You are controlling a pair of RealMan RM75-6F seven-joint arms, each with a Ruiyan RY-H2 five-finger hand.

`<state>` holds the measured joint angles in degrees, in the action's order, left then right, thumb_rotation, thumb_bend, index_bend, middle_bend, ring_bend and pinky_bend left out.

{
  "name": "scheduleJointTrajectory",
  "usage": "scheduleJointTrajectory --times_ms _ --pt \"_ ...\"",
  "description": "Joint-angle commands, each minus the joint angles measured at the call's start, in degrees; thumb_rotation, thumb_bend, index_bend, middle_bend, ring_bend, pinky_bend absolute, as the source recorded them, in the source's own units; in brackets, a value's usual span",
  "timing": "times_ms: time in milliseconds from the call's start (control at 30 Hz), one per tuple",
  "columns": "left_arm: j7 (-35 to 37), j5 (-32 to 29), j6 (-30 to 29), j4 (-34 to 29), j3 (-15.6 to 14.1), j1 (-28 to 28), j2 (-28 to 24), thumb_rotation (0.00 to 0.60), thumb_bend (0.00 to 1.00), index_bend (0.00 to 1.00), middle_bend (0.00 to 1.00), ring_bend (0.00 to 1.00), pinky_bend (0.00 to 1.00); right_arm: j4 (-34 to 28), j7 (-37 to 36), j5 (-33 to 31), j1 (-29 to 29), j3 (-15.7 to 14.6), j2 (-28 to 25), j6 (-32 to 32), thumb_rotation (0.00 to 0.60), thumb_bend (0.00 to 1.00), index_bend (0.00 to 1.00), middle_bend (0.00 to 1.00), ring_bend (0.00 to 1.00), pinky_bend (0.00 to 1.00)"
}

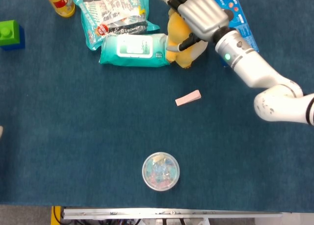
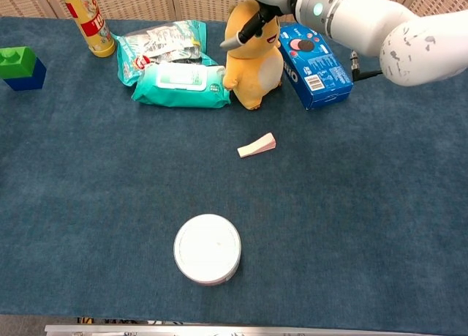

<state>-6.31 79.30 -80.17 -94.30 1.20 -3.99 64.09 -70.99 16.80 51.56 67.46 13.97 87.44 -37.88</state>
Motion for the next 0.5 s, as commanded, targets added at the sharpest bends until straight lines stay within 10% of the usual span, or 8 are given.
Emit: scheduleJointTrajectory --times_ms 33,500 --pt "0.08 -0.06 0.02 -0.07 -0.01 0.04 -0.11 0.6 0.26 0.16 0.17 0.15 0.1 1.94 0.25 -0.81 1.03 0.19 1.56 0.98 0.297 0.0 0.0 0.05 0.0 0.0" --pt "-0.03 0.21 -0.11 -0.4 -0.34 0.29 -0.56 0.6 0.26 0.16 0.17 0.15 0.1 4.03 2.16 -2.93 1.03 -1.73 2.52 1.61 0.297 0.0 0.0 0.05 0.0 0.0"
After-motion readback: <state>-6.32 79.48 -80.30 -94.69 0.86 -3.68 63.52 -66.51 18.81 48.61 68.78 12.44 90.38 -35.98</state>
